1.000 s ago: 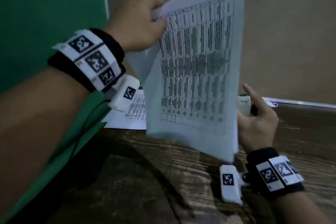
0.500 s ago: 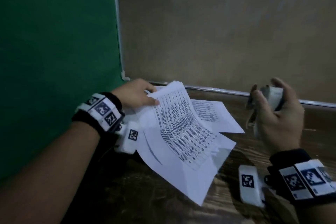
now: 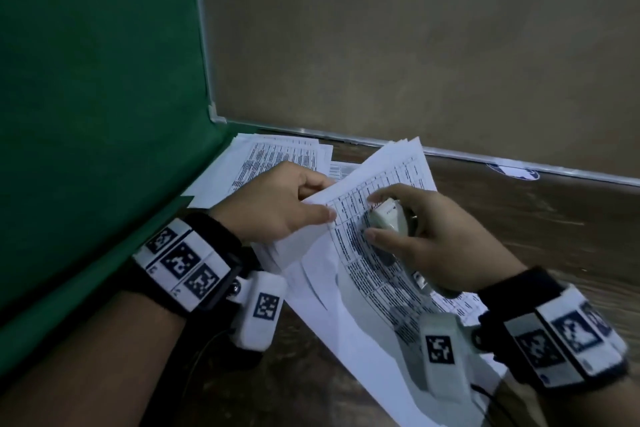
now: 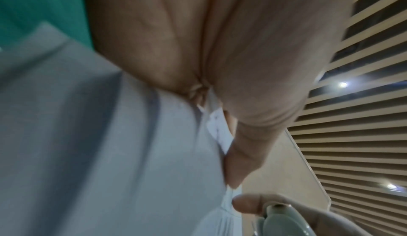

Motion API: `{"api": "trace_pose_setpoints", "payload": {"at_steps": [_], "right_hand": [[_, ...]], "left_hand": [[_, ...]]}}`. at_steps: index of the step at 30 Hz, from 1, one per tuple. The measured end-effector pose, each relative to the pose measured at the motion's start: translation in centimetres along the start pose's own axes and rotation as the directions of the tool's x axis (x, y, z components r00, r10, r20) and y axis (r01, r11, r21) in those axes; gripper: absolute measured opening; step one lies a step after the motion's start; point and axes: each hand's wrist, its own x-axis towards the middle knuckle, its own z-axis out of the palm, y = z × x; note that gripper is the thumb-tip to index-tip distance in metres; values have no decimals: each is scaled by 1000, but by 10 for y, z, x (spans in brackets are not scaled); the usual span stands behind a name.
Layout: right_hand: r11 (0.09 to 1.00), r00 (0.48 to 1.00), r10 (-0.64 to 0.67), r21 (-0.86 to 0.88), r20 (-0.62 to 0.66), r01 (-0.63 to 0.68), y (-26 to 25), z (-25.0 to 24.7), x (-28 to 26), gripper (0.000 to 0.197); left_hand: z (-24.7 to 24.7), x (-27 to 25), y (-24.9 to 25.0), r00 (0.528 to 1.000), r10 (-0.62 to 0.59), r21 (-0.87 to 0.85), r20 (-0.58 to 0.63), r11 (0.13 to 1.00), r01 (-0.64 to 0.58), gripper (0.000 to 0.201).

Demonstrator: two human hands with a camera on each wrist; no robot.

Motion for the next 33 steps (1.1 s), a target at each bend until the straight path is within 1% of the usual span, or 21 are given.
{"api": "trace_pose_setpoints", "payload": {"at_steps": [1,3,5,7,11,14,19,22,29,31,33], "right_hand": [[1000,1000,-13,-14,-8,12,-2,0,-1,34],[998,998,-51,-32,-39,50,-3,1,-1,40],[992,992,-97,-89,-83,90,-4,1,-1,42],[988,986,-122,-109,-115,110,-4,2,-1,42],[987,984,-138,-100,-116,126,-2,2,1,41],[990,986,-130,-61,-104,124,0,1,1,40],[991,983,-130,6,-128,132,-2,1,0,39],[990,979,-138,1,-152,140,-3,2,0,40],[985,972,-140,77,-188,157,-4,3,0,38],[979,971,-138,120,-194,163,-3,4,0,38],[973,969,-138,157,-204,172,-3,4,0,39]], "left_hand": [[0,-3,3,1000,-1,-20,-8,1000,1,15],[1,-6,8,1000,6,-56,3,998,-6,15],[3,-8,12,1000,19,-71,22,997,-18,13],[4,-8,13,1000,25,-80,18,997,-23,12],[5,-8,12,1000,31,-107,-1,994,-31,11],[8,-8,12,1000,26,-121,8,992,-25,12],[10,-9,13,1000,28,-180,-3,983,-28,11],[12,-10,13,999,31,-204,-15,978,-33,11],[16,-10,16,998,70,-233,3,970,-67,12],[18,-11,16,995,100,-242,8,966,-95,18],[19,-11,16,988,154,-266,-14,952,-152,43]]}}
